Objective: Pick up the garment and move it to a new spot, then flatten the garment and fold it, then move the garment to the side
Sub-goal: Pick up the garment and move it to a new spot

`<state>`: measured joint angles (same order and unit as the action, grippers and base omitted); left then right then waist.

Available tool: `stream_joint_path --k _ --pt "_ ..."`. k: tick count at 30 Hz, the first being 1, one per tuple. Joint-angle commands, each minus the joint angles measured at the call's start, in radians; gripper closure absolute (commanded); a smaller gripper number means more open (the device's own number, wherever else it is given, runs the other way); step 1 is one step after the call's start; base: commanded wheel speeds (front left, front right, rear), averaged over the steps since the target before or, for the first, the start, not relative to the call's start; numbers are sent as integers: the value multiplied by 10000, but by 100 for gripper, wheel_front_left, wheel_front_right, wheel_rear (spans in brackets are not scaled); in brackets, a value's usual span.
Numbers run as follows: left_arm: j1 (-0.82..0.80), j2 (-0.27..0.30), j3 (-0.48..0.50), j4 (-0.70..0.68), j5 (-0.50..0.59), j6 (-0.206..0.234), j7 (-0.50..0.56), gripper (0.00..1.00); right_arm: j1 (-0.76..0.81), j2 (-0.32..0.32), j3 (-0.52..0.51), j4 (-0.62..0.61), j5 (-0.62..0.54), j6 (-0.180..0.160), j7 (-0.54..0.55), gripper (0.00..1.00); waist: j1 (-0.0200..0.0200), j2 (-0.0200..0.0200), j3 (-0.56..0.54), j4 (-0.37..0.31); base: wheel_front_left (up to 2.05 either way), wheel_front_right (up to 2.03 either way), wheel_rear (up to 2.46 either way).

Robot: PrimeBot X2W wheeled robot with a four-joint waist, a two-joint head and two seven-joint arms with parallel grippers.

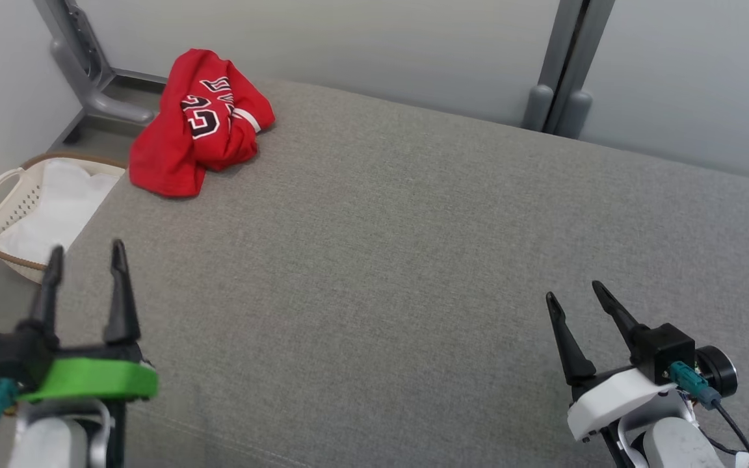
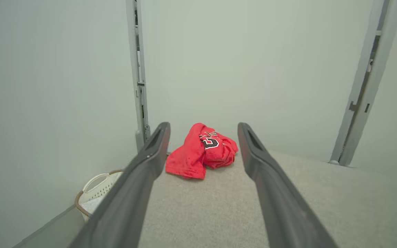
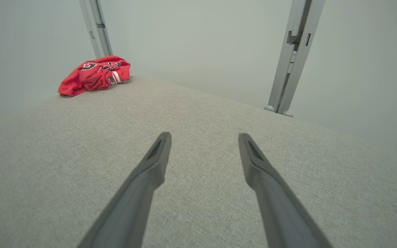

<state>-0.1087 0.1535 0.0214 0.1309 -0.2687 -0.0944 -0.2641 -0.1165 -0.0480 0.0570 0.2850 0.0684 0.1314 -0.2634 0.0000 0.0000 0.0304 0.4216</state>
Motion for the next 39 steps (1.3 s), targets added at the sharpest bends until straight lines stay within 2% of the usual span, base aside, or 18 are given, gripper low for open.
stream_joint_path --k 1,8,12,14,22,30,36,39 --pt "-561 337 142 -94 124 -46 0 0 -184 -48 -25 -63 -153 -13 -19 0 0 0 517 -467 0 0 0" --pt "-3491 1834 722 -18 -96 -151 699 0 -820 -46 39 -235 -704 -13 -14 0 0 0 1543 -1338 0 0 0" --pt "-5216 2369 776 1040 -725 -276 1338 0 -1206 -51 140 -414 -957 -15 89 0 0 0 2293 -1877 0 0 0" --pt "-5858 2733 647 1668 -661 -278 1492 0 -1411 -45 237 -541 -1076 -13 172 0 0 0 2690 -2139 0 0 0" --pt "-7783 3057 301 4283 -805 -329 1625 0 -1943 -43 365 -1227 -1542 -13 424 0 0 0 4181 -2780 0 0 0" --pt "-8503 2868 -137 6612 -982 -353 1652 0 -2091 -45 393 -2120 -1851 -13 661 0 0 0 5121 -3012 0 0 0" --pt "-8781 2774 -698 7767 -1291 -366 1837 0 -1947 -36 83 -2869 -2059 -13 857 0 0 0 5557 -3035 0 0 0" --pt "-8943 2970 -872 8189 -1424 -365 1830 0 -1872 -40 37 -3137 -2181 -13 986 0 0 0 5714 -3098 0 0 0"
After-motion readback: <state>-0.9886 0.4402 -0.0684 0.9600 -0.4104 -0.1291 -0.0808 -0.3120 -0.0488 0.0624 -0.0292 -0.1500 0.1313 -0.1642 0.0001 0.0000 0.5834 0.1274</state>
